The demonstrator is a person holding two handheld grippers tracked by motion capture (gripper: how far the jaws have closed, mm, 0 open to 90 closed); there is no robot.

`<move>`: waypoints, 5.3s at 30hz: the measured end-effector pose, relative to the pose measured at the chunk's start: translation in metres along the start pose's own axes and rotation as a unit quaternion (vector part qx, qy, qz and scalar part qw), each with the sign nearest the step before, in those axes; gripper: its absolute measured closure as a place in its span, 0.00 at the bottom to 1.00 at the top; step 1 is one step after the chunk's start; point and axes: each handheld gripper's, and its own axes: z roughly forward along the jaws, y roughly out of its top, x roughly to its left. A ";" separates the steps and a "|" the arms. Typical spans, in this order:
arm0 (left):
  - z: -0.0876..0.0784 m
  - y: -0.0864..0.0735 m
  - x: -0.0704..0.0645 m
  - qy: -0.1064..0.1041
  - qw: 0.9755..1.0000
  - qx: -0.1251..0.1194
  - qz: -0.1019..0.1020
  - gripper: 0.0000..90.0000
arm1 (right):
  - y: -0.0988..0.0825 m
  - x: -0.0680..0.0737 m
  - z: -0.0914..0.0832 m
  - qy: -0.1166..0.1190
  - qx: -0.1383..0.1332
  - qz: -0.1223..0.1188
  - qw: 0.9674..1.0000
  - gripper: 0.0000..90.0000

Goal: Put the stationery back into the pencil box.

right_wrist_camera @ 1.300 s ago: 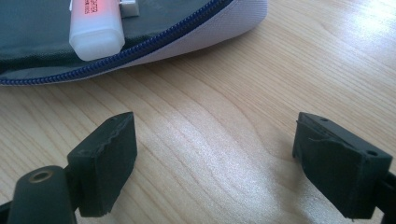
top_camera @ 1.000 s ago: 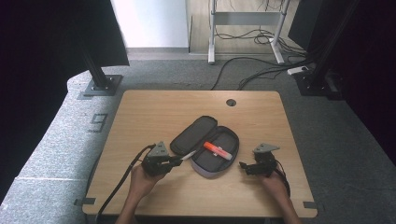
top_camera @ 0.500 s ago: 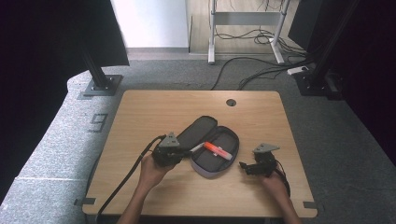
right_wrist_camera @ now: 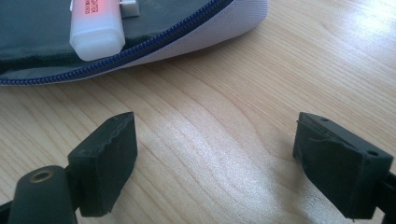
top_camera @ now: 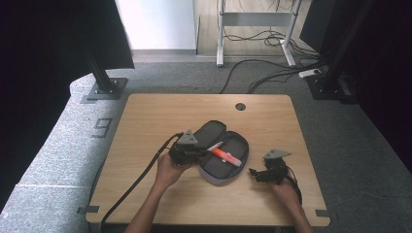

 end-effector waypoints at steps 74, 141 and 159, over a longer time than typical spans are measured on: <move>0.076 0.016 -0.002 0.010 0.999 0.035 0.011 0.58 | 0.000 0.000 0.000 0.001 0.000 -0.001 1.000 0.15; -0.051 -0.085 0.002 0.039 0.998 0.021 -0.038 0.02 | 0.000 0.000 0.000 0.000 0.001 -0.002 1.000 0.15; -0.023 -0.141 0.013 0.075 0.992 0.085 -0.057 0.00 | 0.000 0.000 0.000 0.000 0.000 -0.002 1.000 0.15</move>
